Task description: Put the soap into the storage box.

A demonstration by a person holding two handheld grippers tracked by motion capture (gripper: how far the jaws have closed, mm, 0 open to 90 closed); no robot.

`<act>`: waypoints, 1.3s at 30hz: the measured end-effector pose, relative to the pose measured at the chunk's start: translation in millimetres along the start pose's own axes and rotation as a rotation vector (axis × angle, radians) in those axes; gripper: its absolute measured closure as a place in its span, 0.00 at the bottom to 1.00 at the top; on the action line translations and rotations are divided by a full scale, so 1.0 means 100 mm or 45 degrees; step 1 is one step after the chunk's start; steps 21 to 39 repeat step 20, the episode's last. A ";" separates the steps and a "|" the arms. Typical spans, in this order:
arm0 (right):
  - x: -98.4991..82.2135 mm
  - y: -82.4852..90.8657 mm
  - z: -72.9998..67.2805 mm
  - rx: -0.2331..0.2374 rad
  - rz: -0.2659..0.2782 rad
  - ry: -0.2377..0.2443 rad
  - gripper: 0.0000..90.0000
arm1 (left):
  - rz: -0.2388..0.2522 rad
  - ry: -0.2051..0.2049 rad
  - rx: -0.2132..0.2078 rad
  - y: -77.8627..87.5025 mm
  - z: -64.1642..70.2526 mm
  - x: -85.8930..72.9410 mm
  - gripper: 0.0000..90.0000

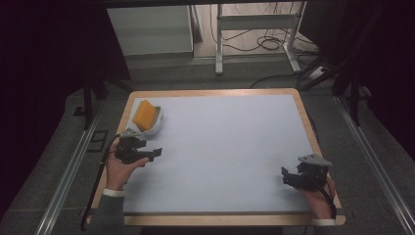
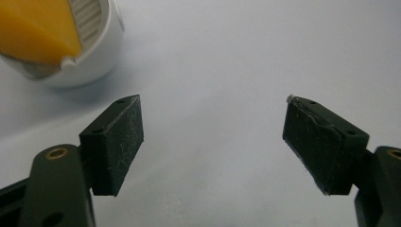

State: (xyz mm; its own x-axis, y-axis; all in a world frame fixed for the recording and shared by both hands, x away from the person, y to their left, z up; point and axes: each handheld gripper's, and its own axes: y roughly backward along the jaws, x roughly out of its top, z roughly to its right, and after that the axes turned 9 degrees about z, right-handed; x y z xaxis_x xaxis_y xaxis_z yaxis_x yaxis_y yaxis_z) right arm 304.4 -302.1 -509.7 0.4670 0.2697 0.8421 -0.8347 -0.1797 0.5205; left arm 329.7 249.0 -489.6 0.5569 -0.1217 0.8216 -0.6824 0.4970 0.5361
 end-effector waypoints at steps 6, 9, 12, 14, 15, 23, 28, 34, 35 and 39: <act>0.00 0.01 0.01 -0.004 0.001 -0.002 0.08 | -0.001 0.026 -0.036 -0.01 0.01 -0.18 0.25; 0.00 0.01 0.00 -0.009 0.013 0.003 0.08 | 0.019 0.023 -0.001 -0.01 0.01 -0.17 0.27; 0.01 0.02 -0.01 -0.009 0.020 0.005 0.08 | 0.035 0.025 -0.009 0.01 0.01 -0.17 0.27; 0.02 0.02 -0.02 -0.009 0.025 0.015 0.08 | 0.017 0.015 -0.006 -0.01 0.03 -0.18 0.26; 0.02 0.01 -0.02 -0.007 0.025 0.014 0.08 | 0.007 0.008 -0.004 -0.02 0.03 -0.18 0.26; 0.02 0.01 -0.02 -0.017 0.032 0.002 0.08 | -0.020 -0.017 0.016 -0.07 0.06 -0.21 0.24; 0.02 0.01 -0.02 -0.017 0.032 0.002 0.08 | -0.020 -0.017 0.016 -0.07 0.06 -0.21 0.24; 0.02 0.01 -0.02 -0.017 0.032 0.002 0.08 | -0.020 -0.017 0.016 -0.07 0.06 -0.21 0.24; 0.02 0.01 -0.02 -0.017 0.032 0.002 0.08 | -0.020 -0.017 0.016 -0.07 0.06 -0.21 0.24; 0.02 0.01 -0.02 -0.017 0.032 0.002 0.08 | -0.020 -0.017 0.016 -0.07 0.06 -0.21 0.24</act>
